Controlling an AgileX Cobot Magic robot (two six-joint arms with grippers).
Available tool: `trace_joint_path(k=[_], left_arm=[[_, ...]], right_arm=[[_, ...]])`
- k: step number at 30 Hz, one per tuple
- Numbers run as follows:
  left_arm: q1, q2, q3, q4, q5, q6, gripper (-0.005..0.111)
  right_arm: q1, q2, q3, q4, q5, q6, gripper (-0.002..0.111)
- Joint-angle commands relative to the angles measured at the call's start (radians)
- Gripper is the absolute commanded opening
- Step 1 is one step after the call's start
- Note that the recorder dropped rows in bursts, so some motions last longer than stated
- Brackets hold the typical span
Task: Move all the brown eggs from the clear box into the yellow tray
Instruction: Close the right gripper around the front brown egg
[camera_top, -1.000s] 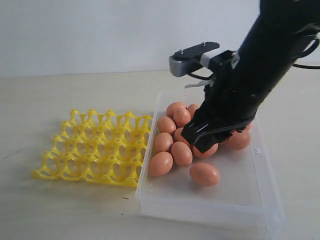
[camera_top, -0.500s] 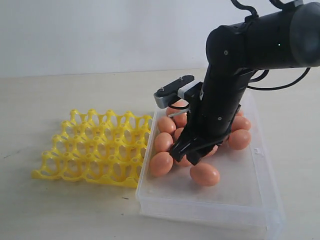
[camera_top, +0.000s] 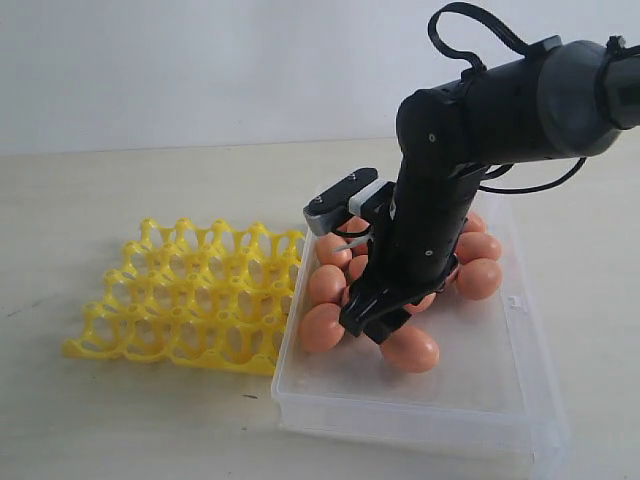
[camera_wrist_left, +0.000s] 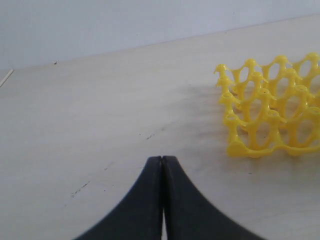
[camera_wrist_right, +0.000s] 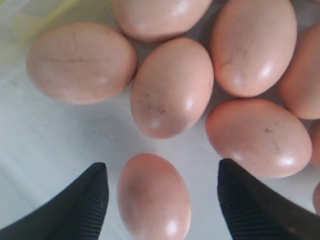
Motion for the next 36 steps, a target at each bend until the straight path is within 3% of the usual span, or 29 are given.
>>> trace_joint_path(k=[1, 18, 36], left_arm=[[-0.005, -0.006, -0.004, -0.001, -0.006, -0.005, 0.0], [-0.005, -0.006, -0.004, -0.001, -0.006, -0.005, 0.0], [-0.005, -0.006, -0.004, -0.001, -0.006, -0.005, 0.0]], right_arm=[[0.002, 0.0, -0.009, -0.008, -0.018, -0.008, 0.064], [0.053, 0.0, 0.057, -0.065, -0.069, -0.139, 0.063], [0.06, 0.04, 0.057, -0.079, -0.093, -0.139, 0.063]])
